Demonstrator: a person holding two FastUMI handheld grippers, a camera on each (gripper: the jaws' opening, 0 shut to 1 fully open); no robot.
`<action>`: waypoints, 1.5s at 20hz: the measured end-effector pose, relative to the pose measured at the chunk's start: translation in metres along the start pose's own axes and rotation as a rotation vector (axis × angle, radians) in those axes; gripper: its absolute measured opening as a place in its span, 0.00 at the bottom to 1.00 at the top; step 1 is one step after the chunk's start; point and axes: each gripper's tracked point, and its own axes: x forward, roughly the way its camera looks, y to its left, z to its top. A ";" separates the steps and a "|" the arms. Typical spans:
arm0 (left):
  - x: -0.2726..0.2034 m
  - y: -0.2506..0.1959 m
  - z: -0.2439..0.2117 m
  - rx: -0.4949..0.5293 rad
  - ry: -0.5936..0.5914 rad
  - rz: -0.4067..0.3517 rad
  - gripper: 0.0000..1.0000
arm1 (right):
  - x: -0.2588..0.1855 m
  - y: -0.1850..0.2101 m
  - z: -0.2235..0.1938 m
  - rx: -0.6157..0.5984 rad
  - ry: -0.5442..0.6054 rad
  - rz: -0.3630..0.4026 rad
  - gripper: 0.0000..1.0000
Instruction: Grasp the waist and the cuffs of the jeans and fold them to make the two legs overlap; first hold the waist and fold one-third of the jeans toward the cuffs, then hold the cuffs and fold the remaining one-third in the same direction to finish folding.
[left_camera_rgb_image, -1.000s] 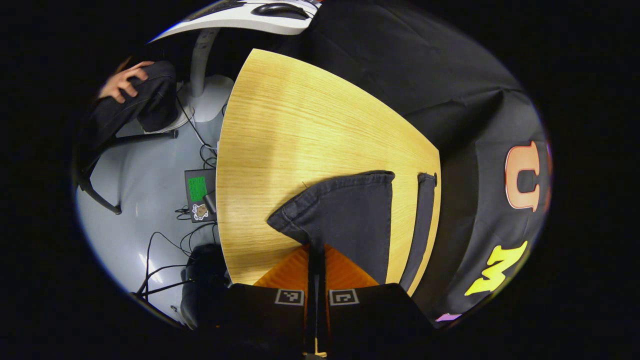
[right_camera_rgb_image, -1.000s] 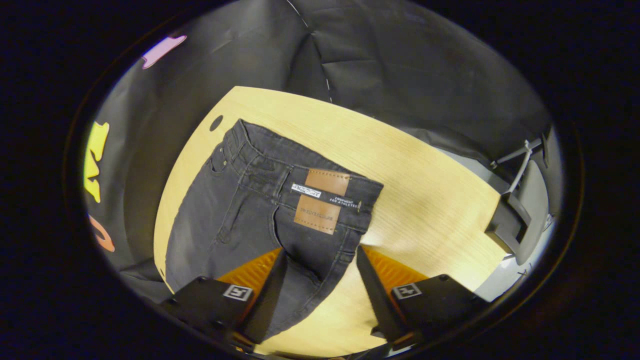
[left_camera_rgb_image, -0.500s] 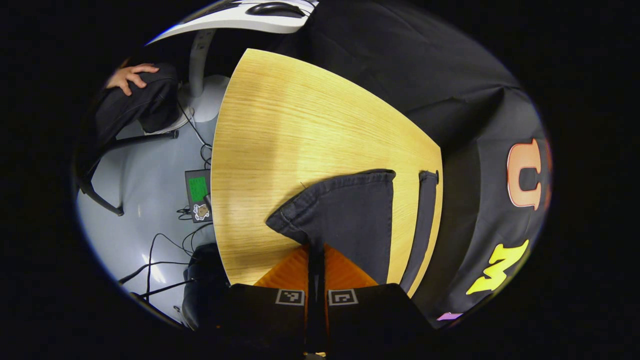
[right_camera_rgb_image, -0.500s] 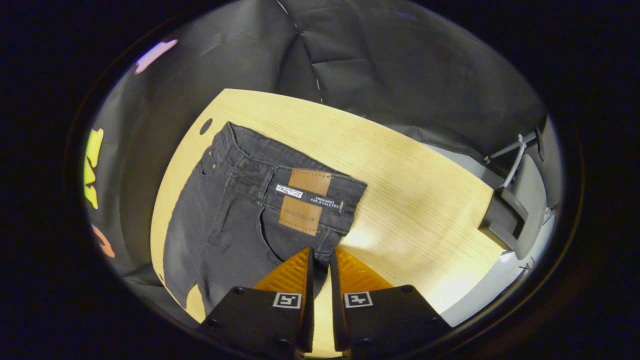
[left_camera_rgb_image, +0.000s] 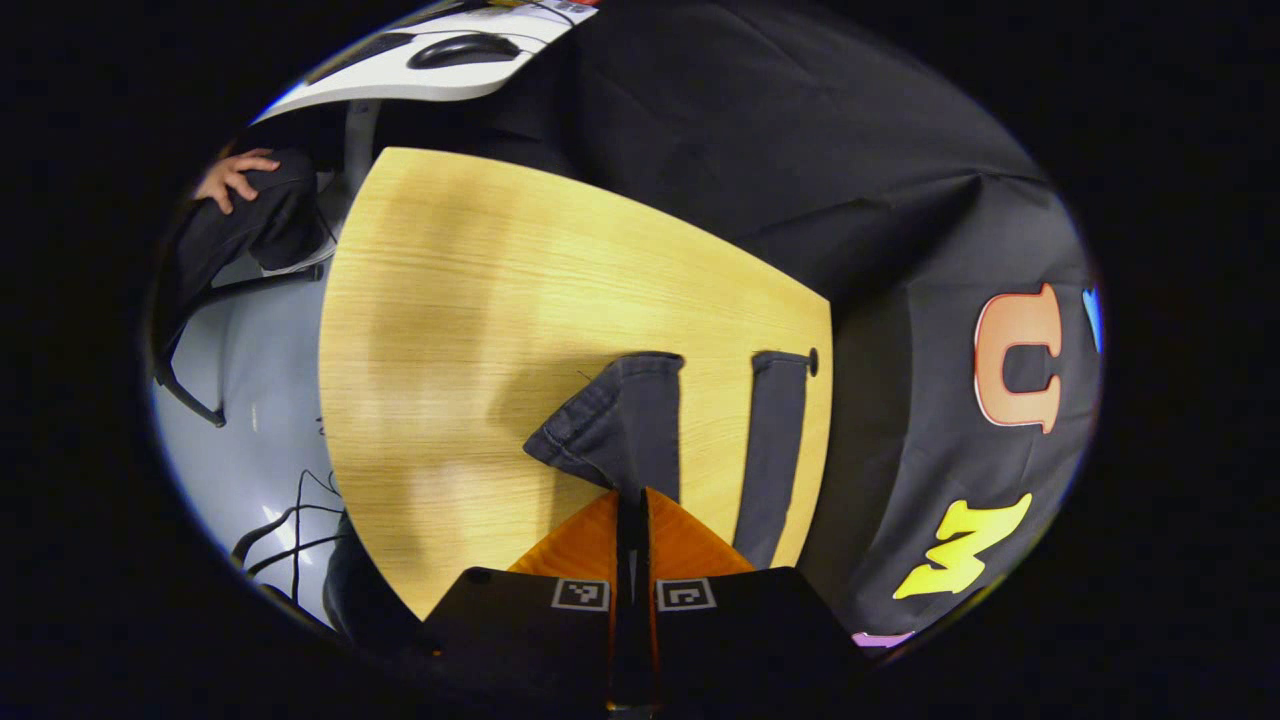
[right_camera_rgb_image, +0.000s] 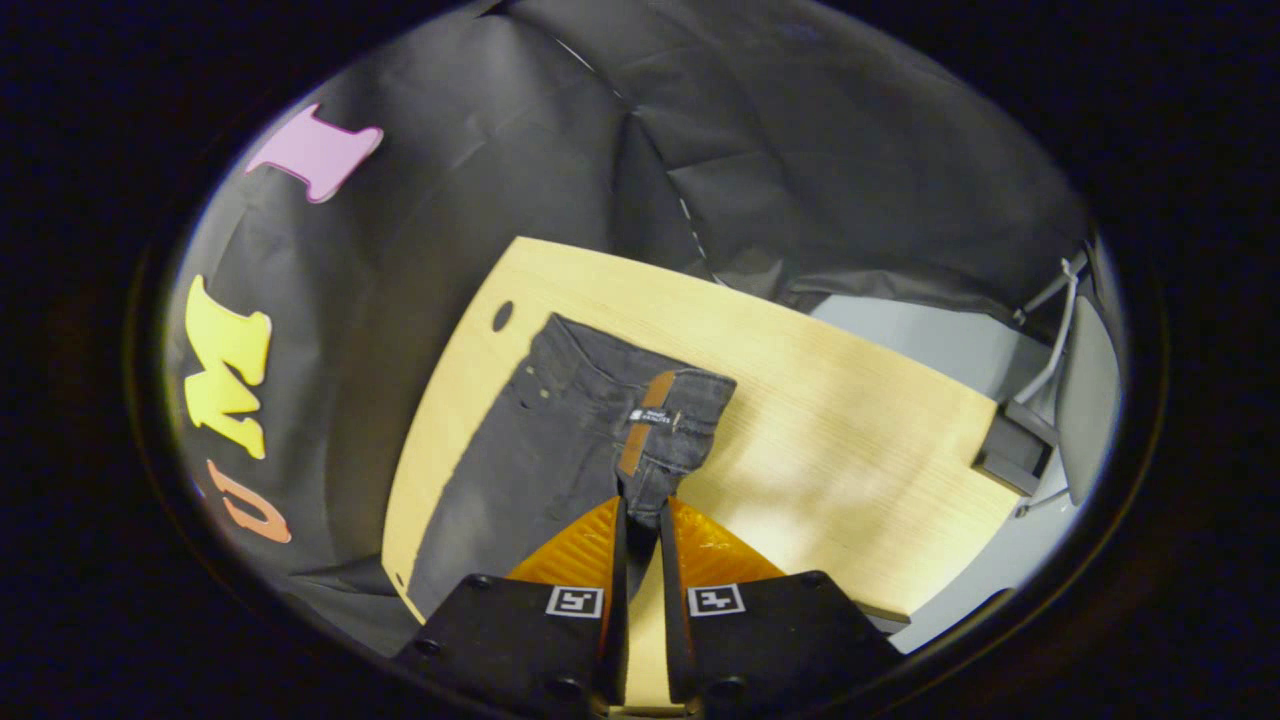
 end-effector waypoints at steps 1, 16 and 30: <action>0.001 -0.015 0.002 -0.001 0.006 -0.014 0.04 | -0.002 0.013 0.005 -0.002 -0.009 0.028 0.16; 0.117 -0.155 0.019 0.070 0.055 0.008 0.03 | 0.065 0.134 0.057 -0.069 -0.063 0.151 0.17; 0.238 -0.201 0.012 0.198 0.063 0.099 0.03 | 0.166 0.159 0.072 -0.062 -0.070 0.110 0.17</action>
